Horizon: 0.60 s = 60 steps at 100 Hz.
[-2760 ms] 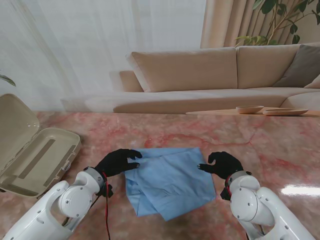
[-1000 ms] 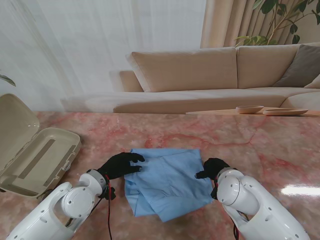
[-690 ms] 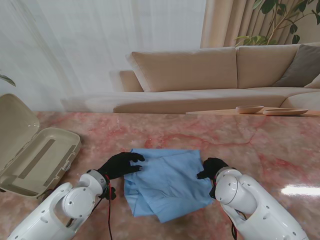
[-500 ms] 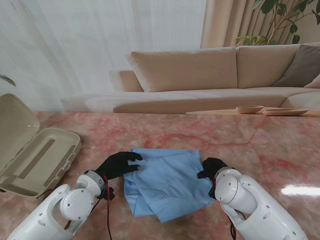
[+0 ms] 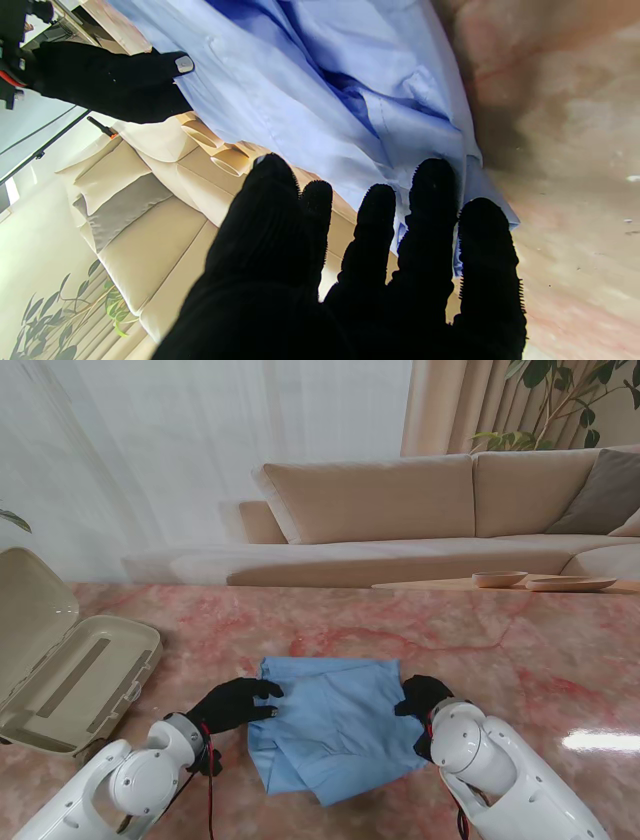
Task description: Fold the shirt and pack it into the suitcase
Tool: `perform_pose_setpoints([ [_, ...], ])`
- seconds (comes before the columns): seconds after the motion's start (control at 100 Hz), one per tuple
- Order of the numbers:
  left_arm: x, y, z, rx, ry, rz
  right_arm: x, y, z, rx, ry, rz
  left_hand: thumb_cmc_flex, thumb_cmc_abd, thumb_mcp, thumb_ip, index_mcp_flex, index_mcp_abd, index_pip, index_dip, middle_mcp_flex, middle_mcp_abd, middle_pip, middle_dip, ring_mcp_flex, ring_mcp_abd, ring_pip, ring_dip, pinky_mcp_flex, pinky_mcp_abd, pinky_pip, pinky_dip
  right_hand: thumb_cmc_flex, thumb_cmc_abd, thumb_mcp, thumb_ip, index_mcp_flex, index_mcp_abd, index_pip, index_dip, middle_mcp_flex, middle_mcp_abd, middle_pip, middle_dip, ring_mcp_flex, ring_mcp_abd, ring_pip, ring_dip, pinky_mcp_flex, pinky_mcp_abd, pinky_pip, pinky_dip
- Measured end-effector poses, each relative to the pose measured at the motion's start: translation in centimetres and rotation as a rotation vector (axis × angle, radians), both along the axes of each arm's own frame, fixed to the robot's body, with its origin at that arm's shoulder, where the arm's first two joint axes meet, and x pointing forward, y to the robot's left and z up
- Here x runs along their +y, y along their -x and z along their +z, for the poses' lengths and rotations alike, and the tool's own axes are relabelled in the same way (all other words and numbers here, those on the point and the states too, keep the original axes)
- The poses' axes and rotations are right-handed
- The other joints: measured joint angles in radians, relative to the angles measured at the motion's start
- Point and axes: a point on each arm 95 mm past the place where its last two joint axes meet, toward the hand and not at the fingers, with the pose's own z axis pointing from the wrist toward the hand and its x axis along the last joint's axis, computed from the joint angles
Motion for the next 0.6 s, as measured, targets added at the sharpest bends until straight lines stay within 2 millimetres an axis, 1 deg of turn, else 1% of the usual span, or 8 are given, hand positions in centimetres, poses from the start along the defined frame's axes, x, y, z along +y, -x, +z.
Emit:
perform_pose_setpoints([
  [0.08,0.1,0.1,-0.1,0.008,-0.005,-0.003,0.0,0.1,0.0,-0.009,-0.011,-0.004,0.0,0.0,0.0,0.0,0.0,0.0,0.0,0.0,0.0,0.0,0.0,0.0,0.0,0.0,0.0,0.0,0.0,0.0,0.0,0.0,-0.002,-0.007,0.011,0.02,0.0,0.004,0.011,0.009,0.001,-0.005,-0.025,0.0,0.0,-0.002,0.002,0.0,0.005,0.0,0.002,0.0],
  [0.28,0.1,-0.2,-1.1,0.033,-0.025,-0.016,0.0,0.4,0.3,-0.034,-0.059,-0.015,0.0,0.009,0.005,0.0,0.0,0.0,0.0,0.0,0.0,0.0,0.0,0.0,0.0,0.0,0.0,0.0,-0.003,0.0,0.0,0.0,-0.027,-0.009,0.038,0.021,0.0,0.004,0.024,0.021,0.013,-0.005,-0.025,-0.001,0.04,-0.007,0.017,0.0,0.024,0.0,0.025,0.0],
  [0.32,0.1,-0.4,-1.4,0.04,-0.028,-0.018,0.0,0.5,0.5,-0.042,-0.069,-0.015,0.0,0.009,0.006,0.0,0.0,0.0,0.0,0.0,0.0,0.0,0.0,0.0,0.0,0.0,0.013,0.002,-0.009,0.0,0.0,0.0,-0.027,-0.019,0.043,0.041,0.0,0.004,0.027,0.022,0.015,-0.005,-0.025,-0.001,0.04,-0.007,0.024,0.0,0.027,0.0,0.027,0.0],
  [0.38,0.0,-0.7,-1.7,0.047,-0.03,-0.021,0.0,0.6,0.7,-0.058,-0.085,-0.017,0.0,0.009,0.006,0.0,0.0,0.0,0.0,0.0,0.0,0.0,0.002,0.0,0.003,0.0,0.026,0.018,-0.01,0.0,0.0,0.0,-0.028,-0.024,0.054,0.042,0.0,0.005,0.035,0.022,0.037,-0.006,-0.025,0.002,0.051,-0.008,0.036,0.0,0.037,0.0,0.04,0.001],
  [0.45,-0.1,-1.0,-1.8,0.05,-0.027,-0.025,0.1,0.8,0.9,-0.07,-0.107,-0.016,0.0,0.009,0.006,0.0,0.0,0.0,0.0,0.0,0.0,0.0,0.011,0.002,0.0,0.0,0.048,0.032,-0.011,0.0,0.0,0.0,-0.03,-0.032,0.063,0.063,0.0,0.006,0.037,0.025,0.05,-0.006,-0.025,0.012,0.064,-0.008,0.05,0.0,0.049,0.0,0.054,0.009],
  [0.51,-0.3,-1.3,-1.8,0.053,-0.02,-0.028,0.1,0.9,1.1,-0.076,-0.124,-0.016,0.0,0.009,0.006,0.0,0.0,0.0,0.0,0.0,0.0,0.0,0.011,0.002,-0.001,0.0,0.048,0.034,-0.011,0.0,0.0,0.0,-0.03,-0.033,0.066,0.064,0.0,0.009,0.039,0.031,0.063,-0.006,-0.025,0.022,0.062,-0.008,0.069,0.0,0.06,0.003,0.077,0.013],
  [0.53,-0.3,-1.4,-1.8,0.055,-0.017,-0.029,0.2,0.9,1.2,-0.077,-0.13,-0.016,0.0,0.009,0.006,0.0,0.0,0.0,0.0,0.0,0.0,0.0,0.011,0.002,-0.001,0.0,0.048,0.034,-0.011,0.0,0.0,0.0,-0.03,-0.034,0.07,0.075,0.0,0.016,0.042,0.033,0.064,-0.006,-0.025,0.023,0.08,-0.008,0.076,0.0,0.065,0.003,0.079,0.013],
  [0.6,-0.5,-1.8,-1.9,0.057,-0.01,-0.031,0.2,1.0,1.4,-0.083,-0.149,-0.017,0.0,0.009,0.006,0.0,0.0,0.0,0.0,0.0,0.0,0.0,0.011,0.002,-0.001,0.0,0.049,0.035,-0.011,0.0,0.0,0.0,-0.04,-0.042,0.085,0.075,0.001,0.017,0.051,0.035,0.075,-0.006,-0.024,0.032,0.106,-0.015,0.103,0.001,0.09,-0.001,0.11,0.014],
])
